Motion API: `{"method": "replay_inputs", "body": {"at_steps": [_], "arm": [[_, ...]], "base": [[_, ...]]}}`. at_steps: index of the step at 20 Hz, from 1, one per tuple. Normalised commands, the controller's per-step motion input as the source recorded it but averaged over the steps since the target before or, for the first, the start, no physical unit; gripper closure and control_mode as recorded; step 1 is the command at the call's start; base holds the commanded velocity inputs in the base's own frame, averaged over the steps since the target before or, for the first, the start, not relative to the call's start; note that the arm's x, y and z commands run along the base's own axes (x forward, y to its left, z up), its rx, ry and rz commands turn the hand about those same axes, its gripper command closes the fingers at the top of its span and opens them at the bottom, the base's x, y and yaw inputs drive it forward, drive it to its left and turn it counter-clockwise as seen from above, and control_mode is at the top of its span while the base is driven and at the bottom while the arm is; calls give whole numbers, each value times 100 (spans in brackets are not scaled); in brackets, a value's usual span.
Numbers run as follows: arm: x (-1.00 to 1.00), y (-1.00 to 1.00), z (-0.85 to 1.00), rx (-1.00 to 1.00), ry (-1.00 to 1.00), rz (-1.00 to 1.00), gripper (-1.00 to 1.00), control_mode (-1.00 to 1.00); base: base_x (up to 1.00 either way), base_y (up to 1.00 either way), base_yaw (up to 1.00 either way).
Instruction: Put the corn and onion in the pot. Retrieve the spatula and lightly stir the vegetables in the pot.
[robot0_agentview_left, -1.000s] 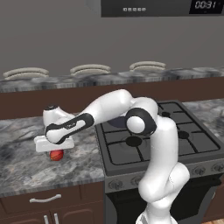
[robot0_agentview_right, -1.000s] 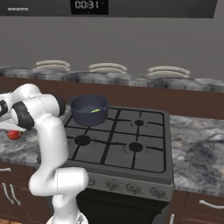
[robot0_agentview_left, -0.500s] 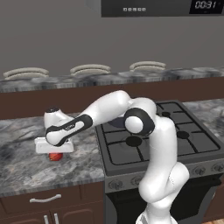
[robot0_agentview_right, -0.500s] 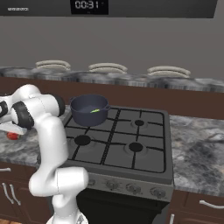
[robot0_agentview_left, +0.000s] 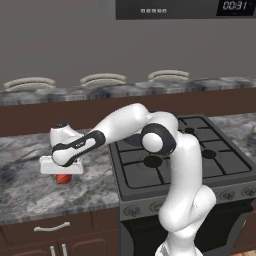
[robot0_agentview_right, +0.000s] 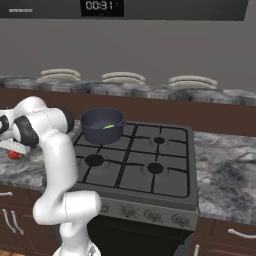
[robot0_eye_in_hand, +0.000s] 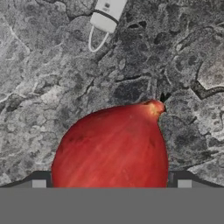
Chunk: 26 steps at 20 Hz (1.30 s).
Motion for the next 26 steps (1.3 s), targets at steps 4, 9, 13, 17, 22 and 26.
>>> {"method": "replay_inputs", "body": {"at_steps": [4,9,13,17,22,26], "arm": [[0,-8,-37,0,1,-8,-100,-100],[0,-1,-10,0,0,-3,100,-100],[0,0,0,0,0,0,100,-100],[-2,0,0,0,0,0,100,-100],[-59,-11,41,0,-7,2,100,-100],[-97,-73,92,0,-27,5,100,-100]], "base": [[0,0,0],[0,0,0],[0,0,0],[0,0,0],[0,0,0],[0,0,0]]}}
